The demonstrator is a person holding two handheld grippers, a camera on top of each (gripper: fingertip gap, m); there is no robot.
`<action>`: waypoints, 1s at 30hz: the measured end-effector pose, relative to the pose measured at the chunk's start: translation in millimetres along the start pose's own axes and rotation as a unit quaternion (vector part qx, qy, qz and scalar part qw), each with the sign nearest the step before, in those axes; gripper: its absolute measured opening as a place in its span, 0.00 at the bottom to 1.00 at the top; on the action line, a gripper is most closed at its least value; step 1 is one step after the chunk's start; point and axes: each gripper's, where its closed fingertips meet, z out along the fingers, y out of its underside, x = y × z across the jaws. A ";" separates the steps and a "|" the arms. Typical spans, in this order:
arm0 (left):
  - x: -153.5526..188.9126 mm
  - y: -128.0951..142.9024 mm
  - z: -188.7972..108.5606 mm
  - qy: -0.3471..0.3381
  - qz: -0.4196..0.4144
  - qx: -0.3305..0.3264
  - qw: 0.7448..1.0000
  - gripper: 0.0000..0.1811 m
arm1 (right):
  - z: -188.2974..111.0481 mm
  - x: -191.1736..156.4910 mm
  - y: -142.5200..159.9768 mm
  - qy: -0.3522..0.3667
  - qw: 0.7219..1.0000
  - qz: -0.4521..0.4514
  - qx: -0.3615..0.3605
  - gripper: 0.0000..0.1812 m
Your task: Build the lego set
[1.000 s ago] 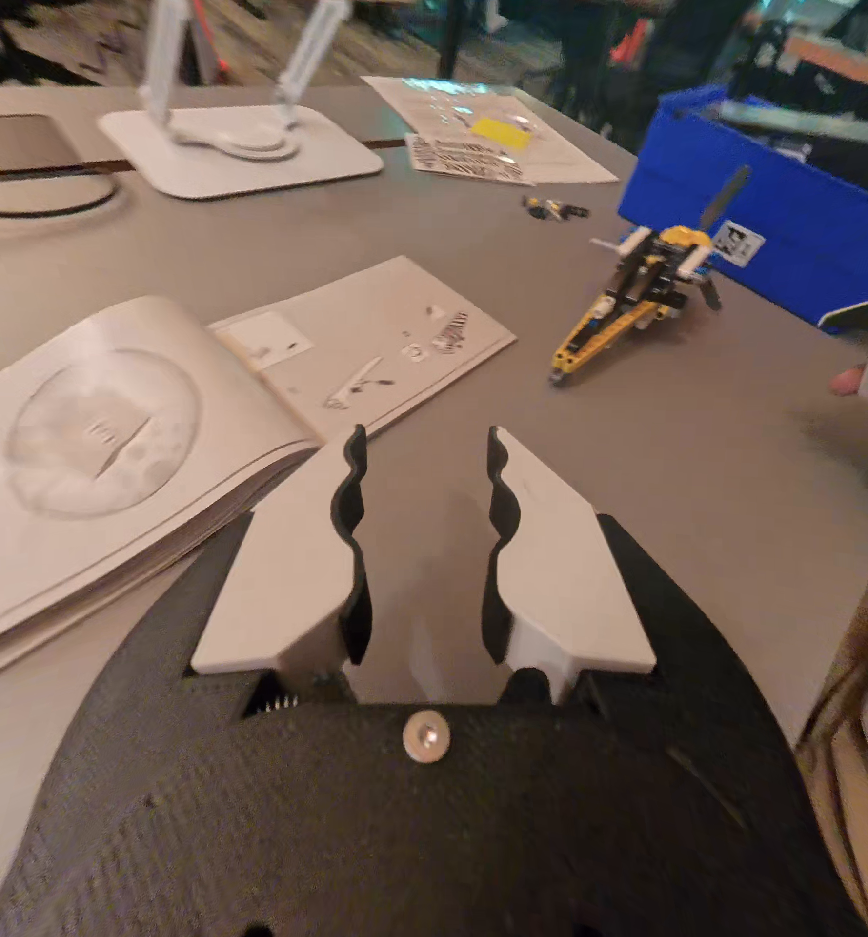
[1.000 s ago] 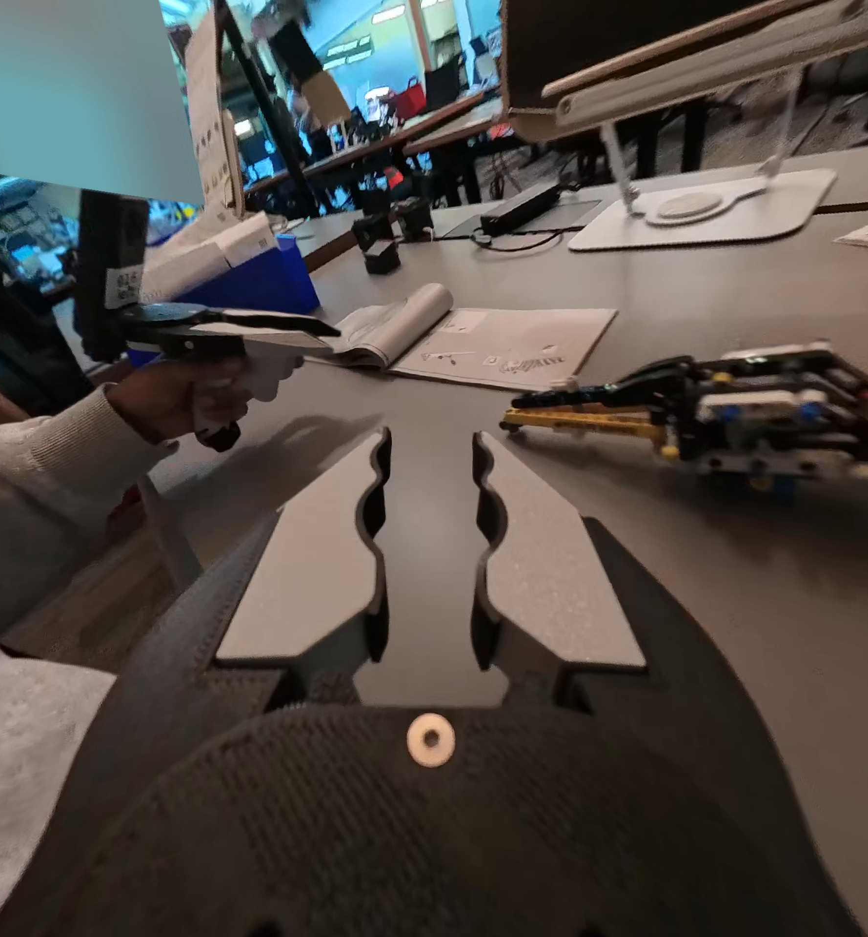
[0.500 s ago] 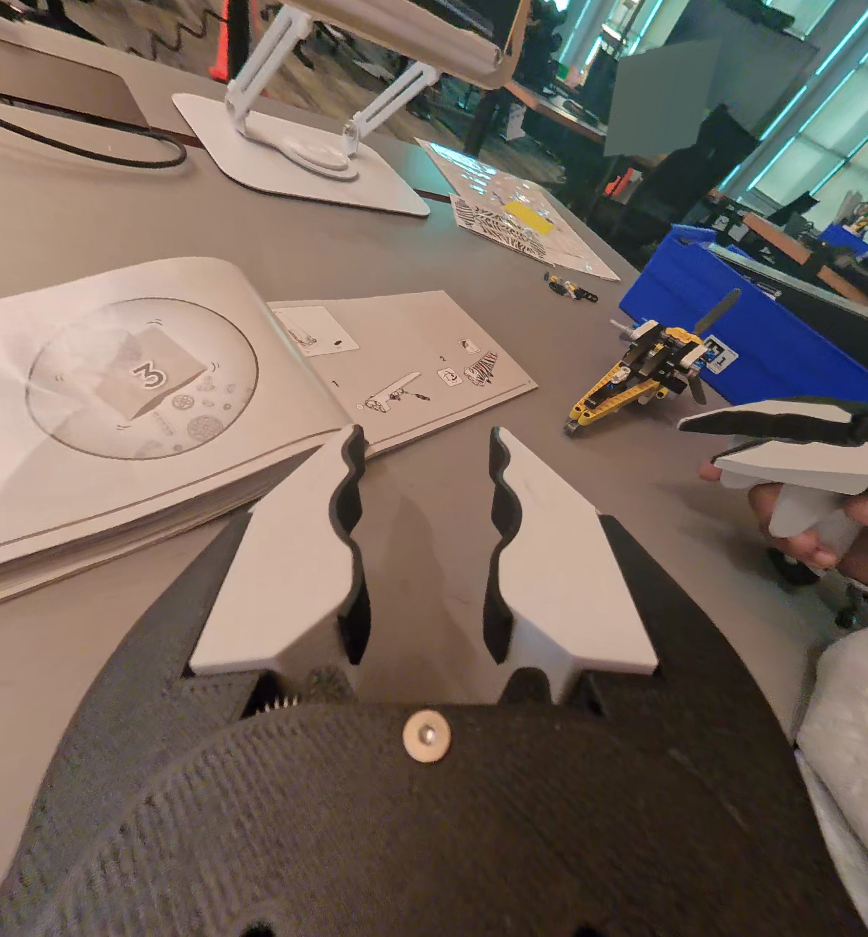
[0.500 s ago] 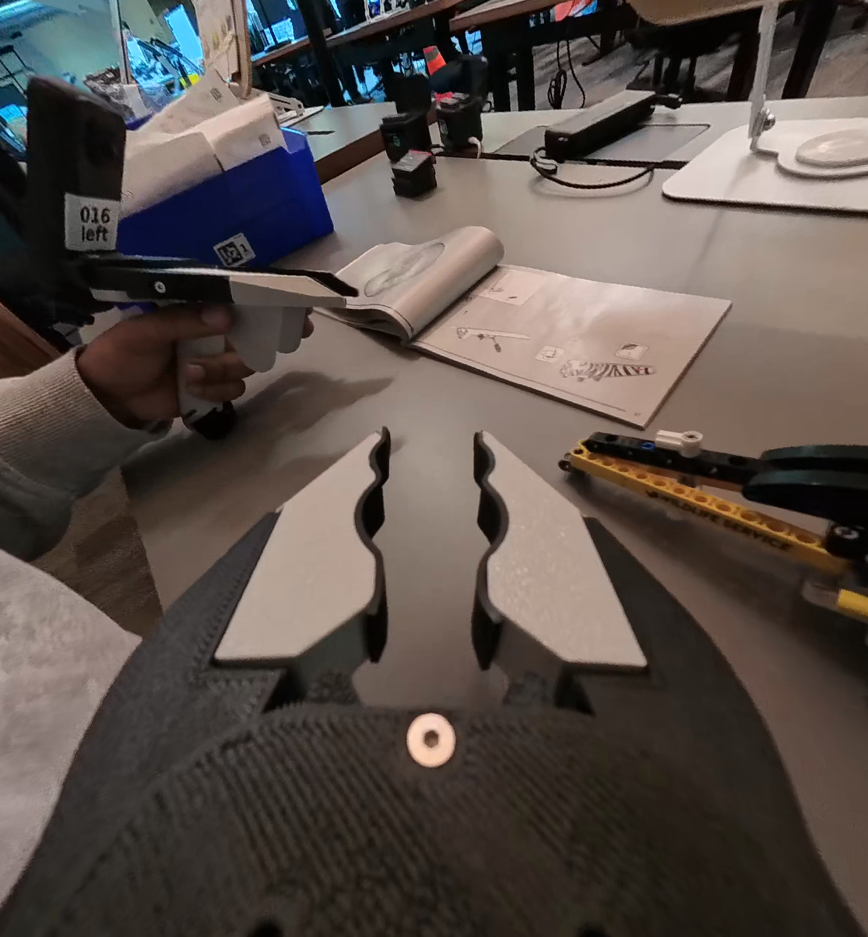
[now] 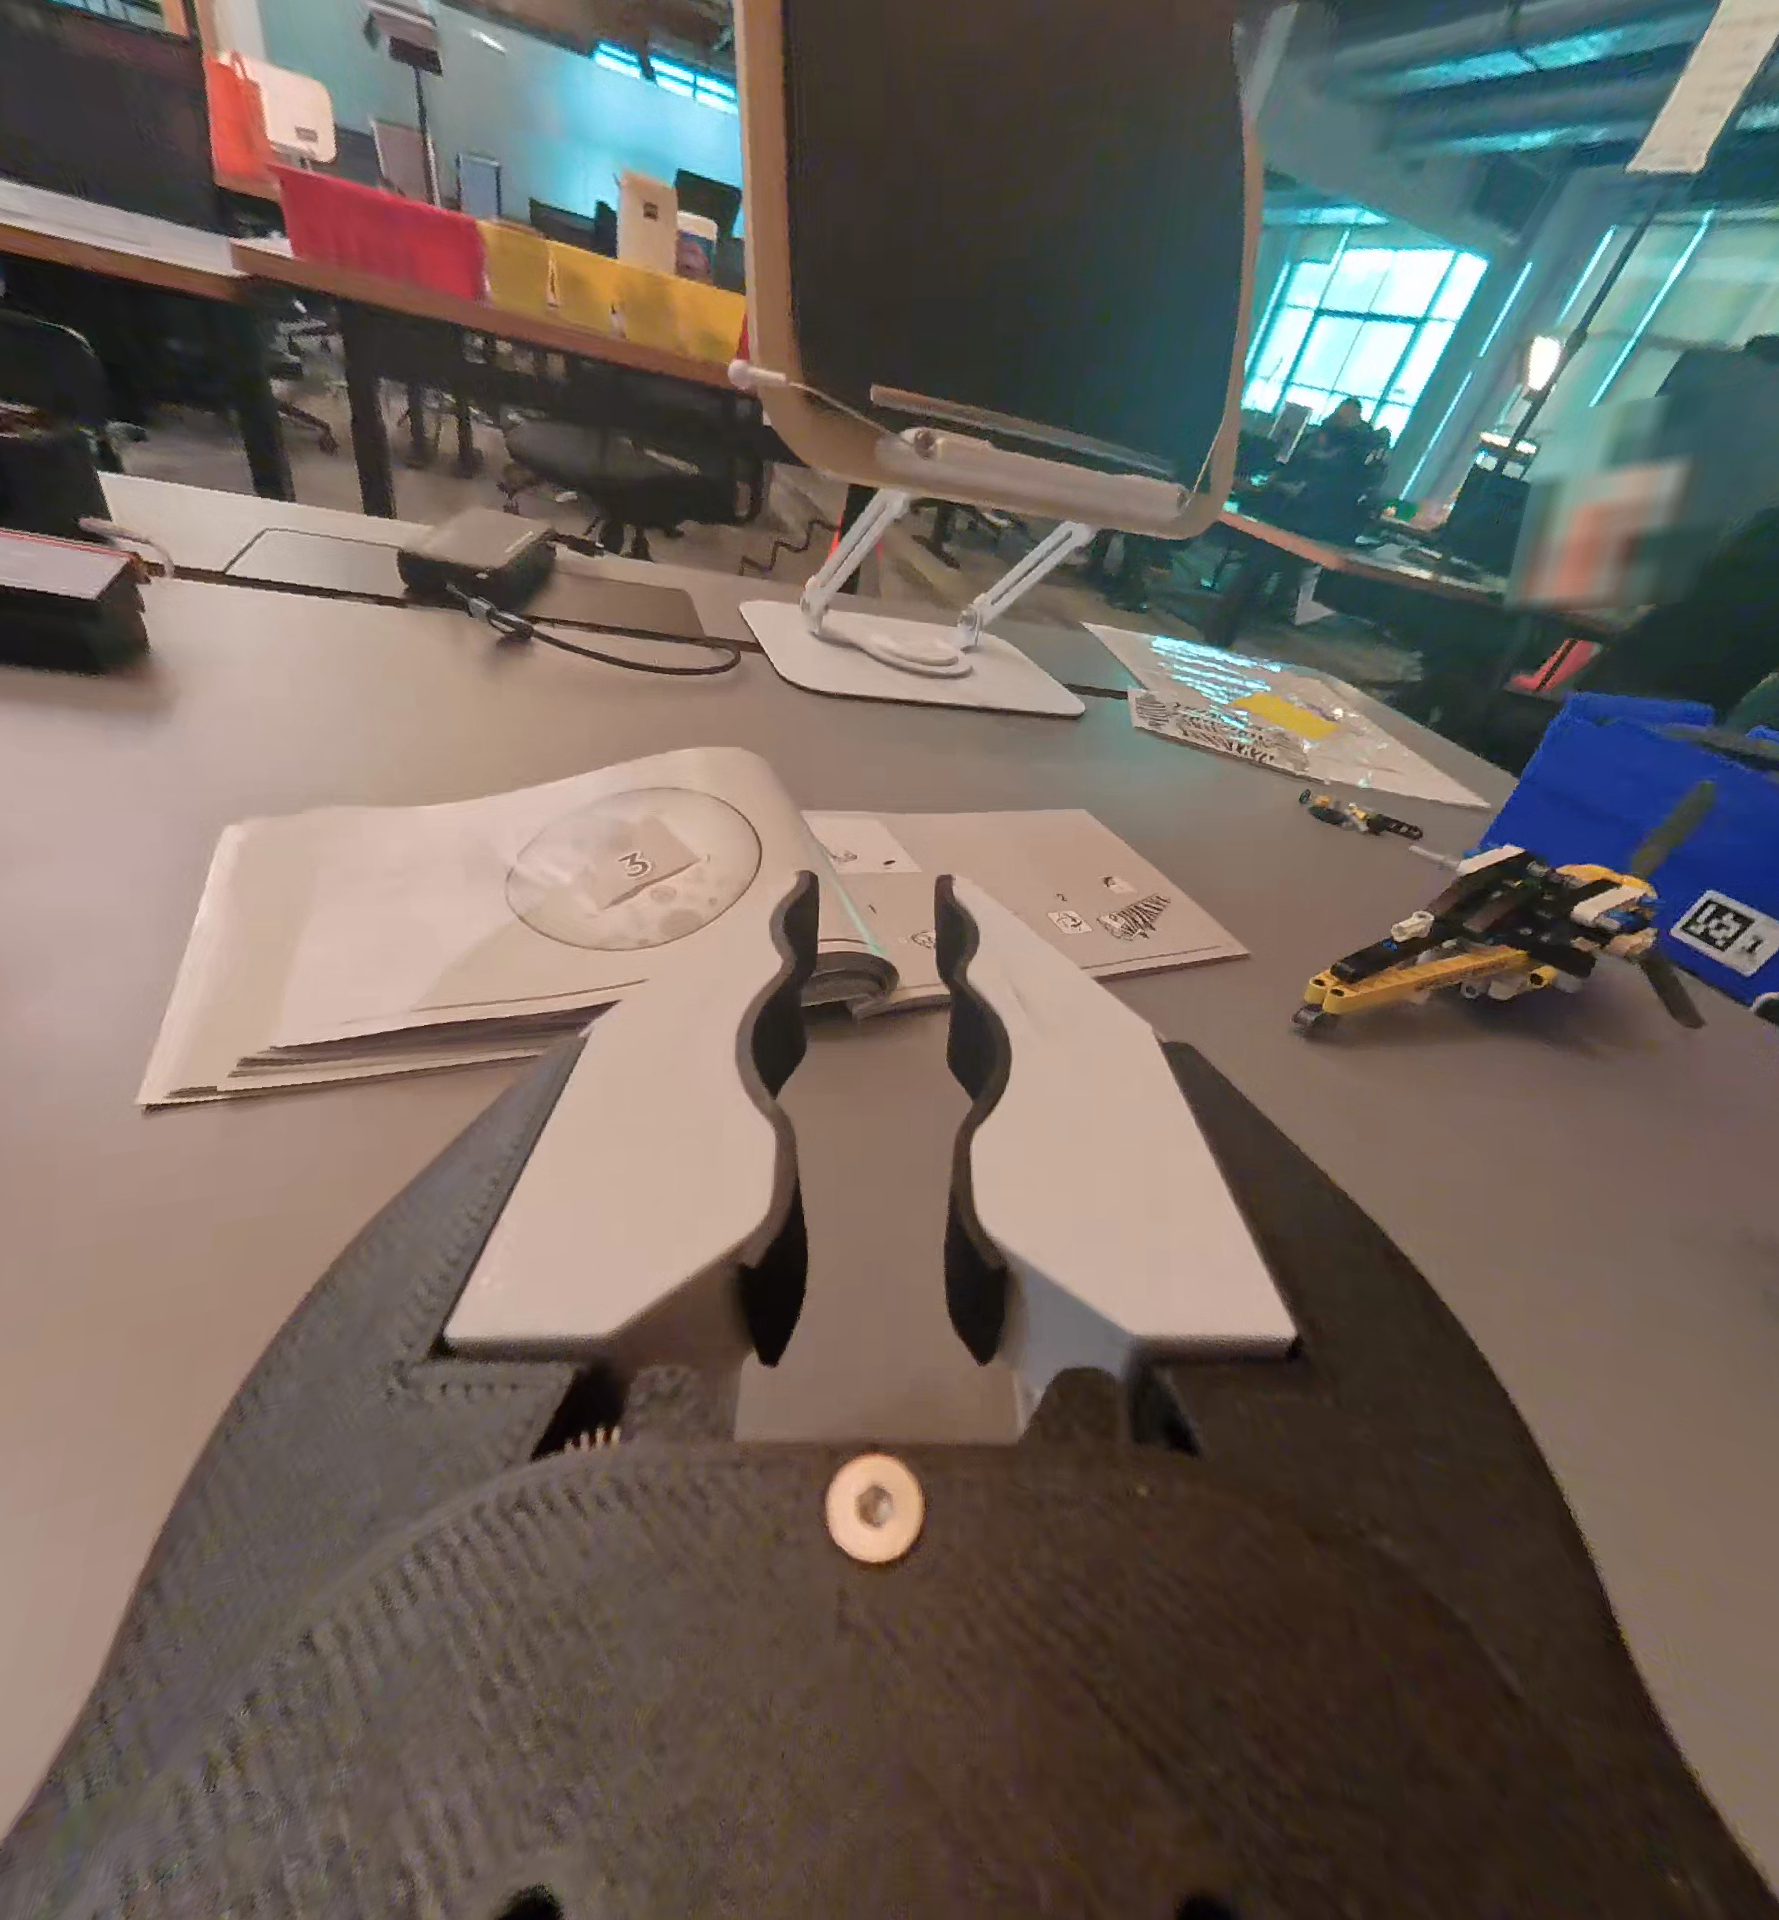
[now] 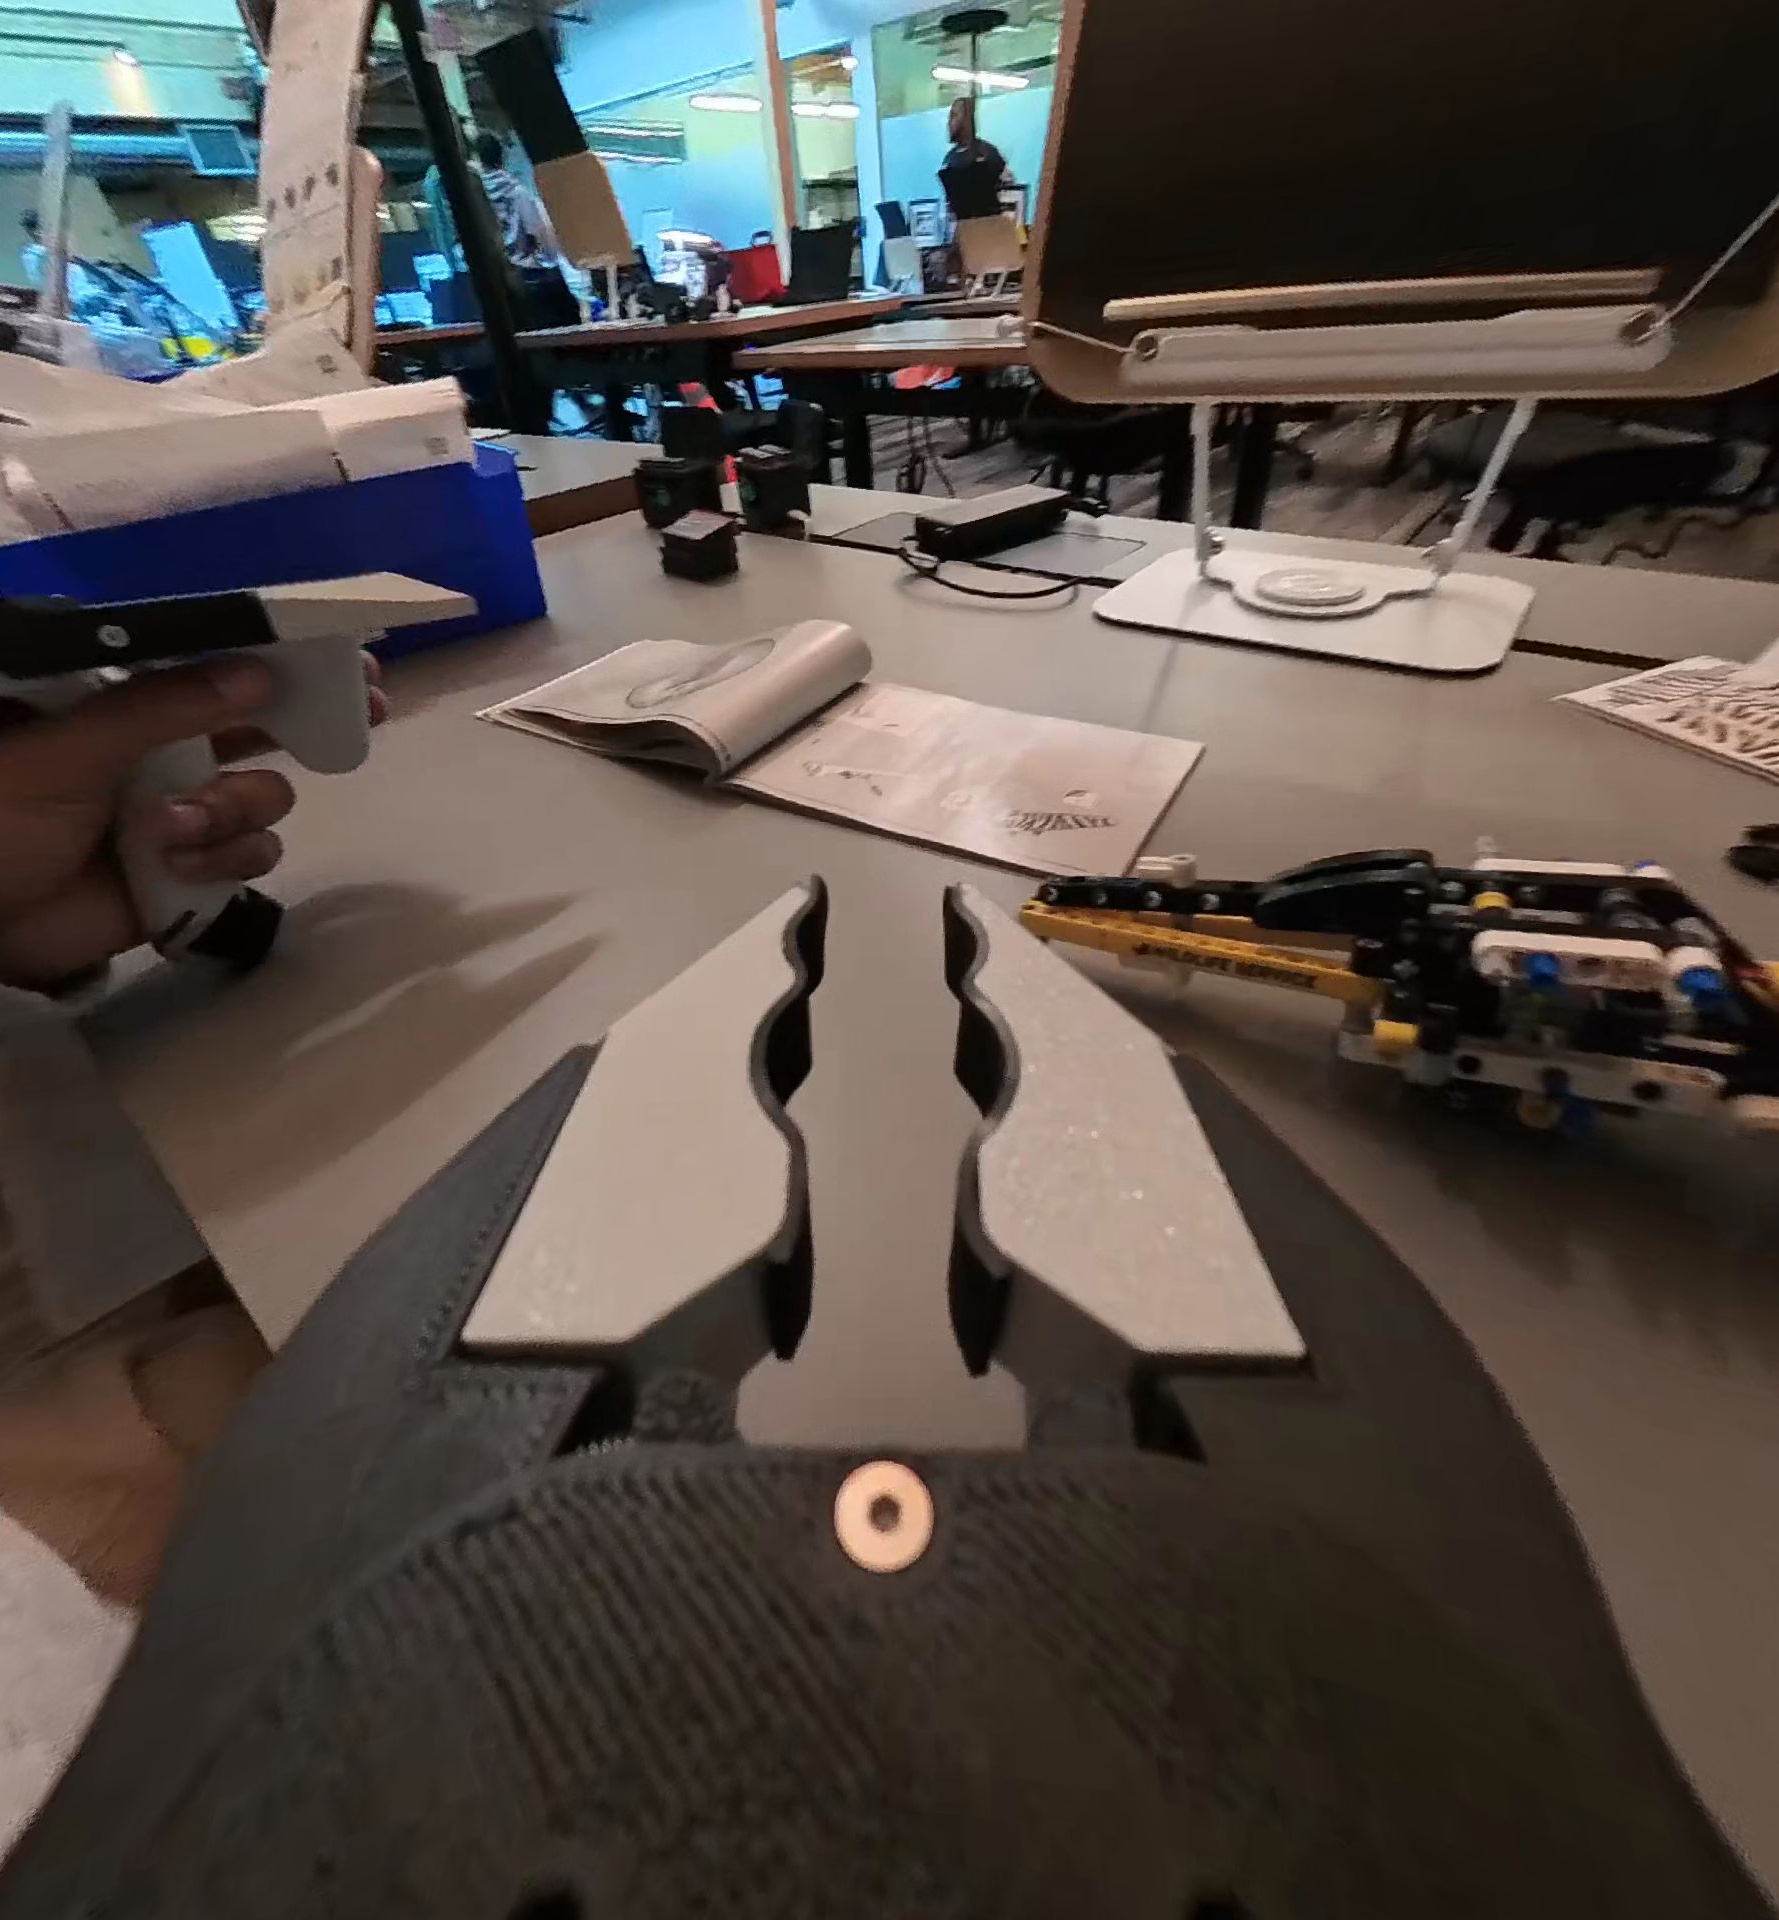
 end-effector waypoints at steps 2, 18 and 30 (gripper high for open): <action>0.3 3.5 2.5 0.003 -0.009 -0.013 1.000 0.11 | -0.6 7.9 1.1 0.026 1.000 -0.006 -0.004 0.13; 26.6 37.1 38.5 0.032 -0.025 -0.125 0.991 0.04 | 37.1 28.2 32.2 0.093 0.988 0.019 -0.125 0.26; 37.0 24.8 29.0 0.031 -0.016 -0.072 0.997 0.10 | 4.9 -13.8 -12.9 0.024 0.995 -0.079 0.051 0.20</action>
